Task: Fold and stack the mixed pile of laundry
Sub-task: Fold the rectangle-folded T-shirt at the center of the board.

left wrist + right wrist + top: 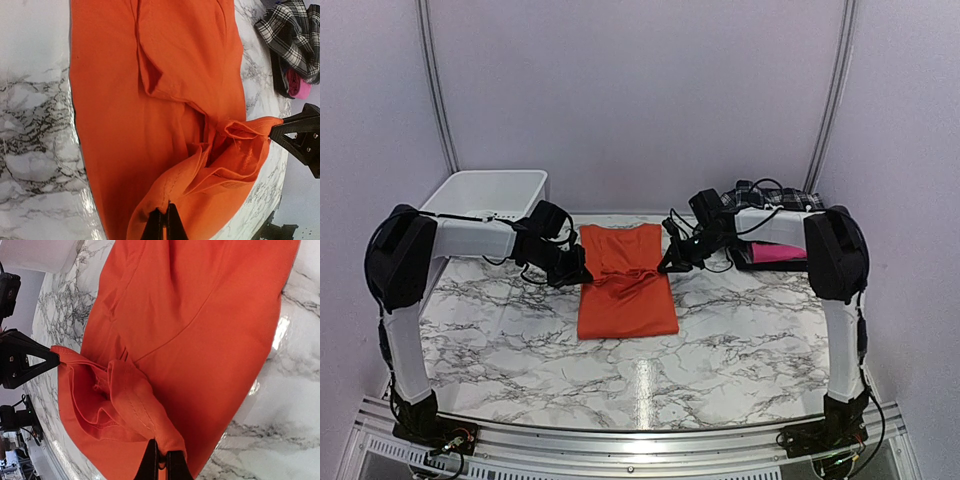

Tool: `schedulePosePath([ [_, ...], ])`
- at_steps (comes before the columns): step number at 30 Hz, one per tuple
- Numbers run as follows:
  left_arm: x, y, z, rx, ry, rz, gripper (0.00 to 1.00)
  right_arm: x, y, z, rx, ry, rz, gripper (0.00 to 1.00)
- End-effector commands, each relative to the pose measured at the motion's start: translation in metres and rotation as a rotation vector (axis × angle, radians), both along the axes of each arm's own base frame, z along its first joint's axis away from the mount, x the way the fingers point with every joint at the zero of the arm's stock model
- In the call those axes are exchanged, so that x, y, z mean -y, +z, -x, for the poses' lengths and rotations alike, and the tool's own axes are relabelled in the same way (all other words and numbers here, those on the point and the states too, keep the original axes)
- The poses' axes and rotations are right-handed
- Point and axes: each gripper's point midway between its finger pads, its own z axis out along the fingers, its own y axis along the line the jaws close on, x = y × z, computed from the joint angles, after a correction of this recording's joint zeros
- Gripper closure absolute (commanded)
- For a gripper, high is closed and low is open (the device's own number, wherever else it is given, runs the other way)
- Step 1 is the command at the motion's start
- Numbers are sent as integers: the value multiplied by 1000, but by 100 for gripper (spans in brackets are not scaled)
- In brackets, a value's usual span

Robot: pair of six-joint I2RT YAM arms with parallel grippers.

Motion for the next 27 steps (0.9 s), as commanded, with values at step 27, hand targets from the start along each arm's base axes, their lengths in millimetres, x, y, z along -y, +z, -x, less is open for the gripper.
schedulePosePath([
  [27, -25, -28, -61, 36, 77, -88, 100, 2, -13, -55, 28, -34, -43, 93],
])
